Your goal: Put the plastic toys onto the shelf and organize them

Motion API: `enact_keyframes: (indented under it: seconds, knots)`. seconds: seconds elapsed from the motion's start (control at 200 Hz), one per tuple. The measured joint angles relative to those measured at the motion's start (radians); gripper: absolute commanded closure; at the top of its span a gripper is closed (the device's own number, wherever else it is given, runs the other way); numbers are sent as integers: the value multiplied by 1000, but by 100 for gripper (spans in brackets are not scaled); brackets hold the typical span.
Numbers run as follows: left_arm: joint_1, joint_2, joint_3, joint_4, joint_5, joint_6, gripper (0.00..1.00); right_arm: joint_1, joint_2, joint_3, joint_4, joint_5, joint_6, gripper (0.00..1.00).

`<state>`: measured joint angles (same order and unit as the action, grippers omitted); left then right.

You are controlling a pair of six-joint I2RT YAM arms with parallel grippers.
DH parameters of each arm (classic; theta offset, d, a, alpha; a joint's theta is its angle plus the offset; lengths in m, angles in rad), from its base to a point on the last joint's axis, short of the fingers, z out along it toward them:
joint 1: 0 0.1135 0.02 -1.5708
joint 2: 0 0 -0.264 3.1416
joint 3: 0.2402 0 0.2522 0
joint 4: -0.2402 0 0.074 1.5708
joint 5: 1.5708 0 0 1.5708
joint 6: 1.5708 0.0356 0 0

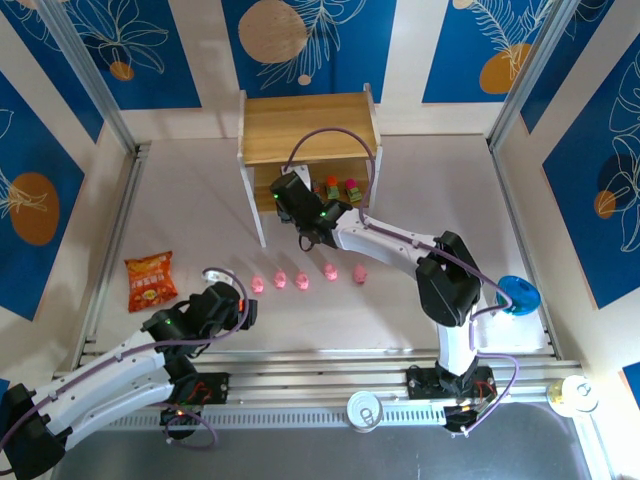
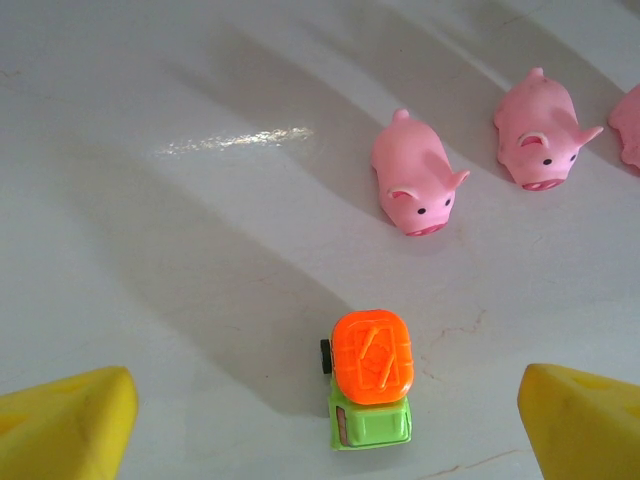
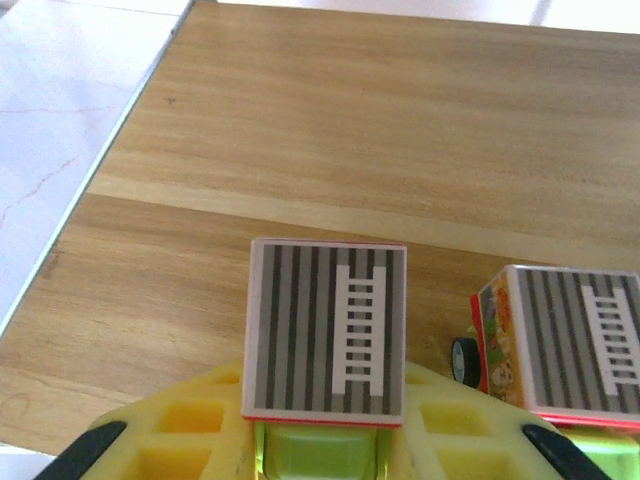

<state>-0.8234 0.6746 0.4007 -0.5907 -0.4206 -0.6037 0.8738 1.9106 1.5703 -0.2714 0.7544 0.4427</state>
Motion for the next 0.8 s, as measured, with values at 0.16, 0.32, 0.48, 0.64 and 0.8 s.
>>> enact_keyframes:
  seconds: [0.16,0.32,0.48,0.64,0.8]
  knots:
    - [0,-16,0,0,0,0,2,-8,13,3,-2,0,0,70]
    - [0,-19,0,0,0,0,2,-13,13,4,-6,0,4,66]
    - [0,-19,0,0,0,0,2,-12,13,4,-5,0,3,62]
    - [0,-19,0,0,0,0,2,-11,1,-9,-1,0,3,59]
    - [0,-19,0,0,0,0,1,-1,-36,-35,3,1,2,58]
